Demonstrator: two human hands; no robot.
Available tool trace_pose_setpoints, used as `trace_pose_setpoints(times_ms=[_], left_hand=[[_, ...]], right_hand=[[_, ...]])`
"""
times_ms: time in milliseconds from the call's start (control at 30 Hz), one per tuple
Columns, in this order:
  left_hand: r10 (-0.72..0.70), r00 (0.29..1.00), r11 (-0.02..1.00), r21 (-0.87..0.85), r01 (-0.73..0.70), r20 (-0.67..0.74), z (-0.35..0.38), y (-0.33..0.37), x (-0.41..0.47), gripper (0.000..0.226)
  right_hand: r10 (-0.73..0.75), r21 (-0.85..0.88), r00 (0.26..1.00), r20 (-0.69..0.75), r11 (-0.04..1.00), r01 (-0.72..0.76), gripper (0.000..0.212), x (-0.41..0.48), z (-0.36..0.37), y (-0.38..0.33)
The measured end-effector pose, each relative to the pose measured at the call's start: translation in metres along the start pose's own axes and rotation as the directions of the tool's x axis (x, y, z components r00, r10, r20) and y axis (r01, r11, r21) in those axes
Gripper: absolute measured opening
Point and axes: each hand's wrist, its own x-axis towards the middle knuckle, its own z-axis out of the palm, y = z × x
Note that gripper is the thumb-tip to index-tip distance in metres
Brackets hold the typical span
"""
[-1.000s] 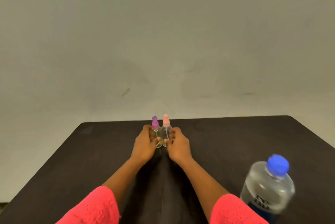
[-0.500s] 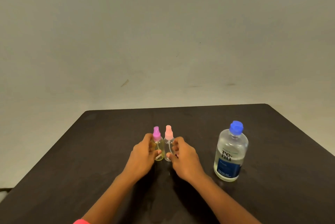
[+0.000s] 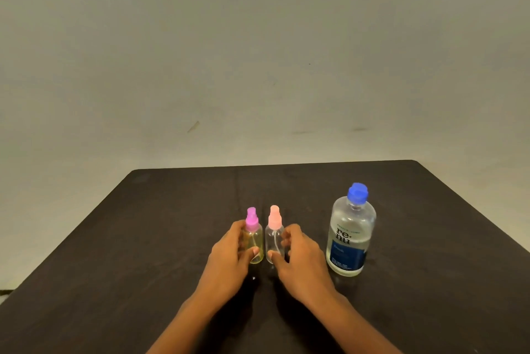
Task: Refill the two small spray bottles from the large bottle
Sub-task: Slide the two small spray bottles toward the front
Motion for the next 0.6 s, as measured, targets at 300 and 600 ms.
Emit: trace_pose_setpoints(times_ms=[300, 600], left_hand=[[-0.078, 0.997, 0.993, -0.094, 0.075, -0.026, 0.004, 0.004, -0.007, 0.068], [-0.086, 0.975, 0.994, -0.090, 0.069, -0.204, -0.009, 0.012, -0.014, 0.071]], right_hand=[[-0.045, -0.027, 0.999, 0.031, 0.999, 0.046, 0.073, -0.005, -0.020, -0.009], [-0.154, 0.028, 0.986, -0.070, 0.987, 0.156, 0.042, 0.003, -0.043, -0.030]])
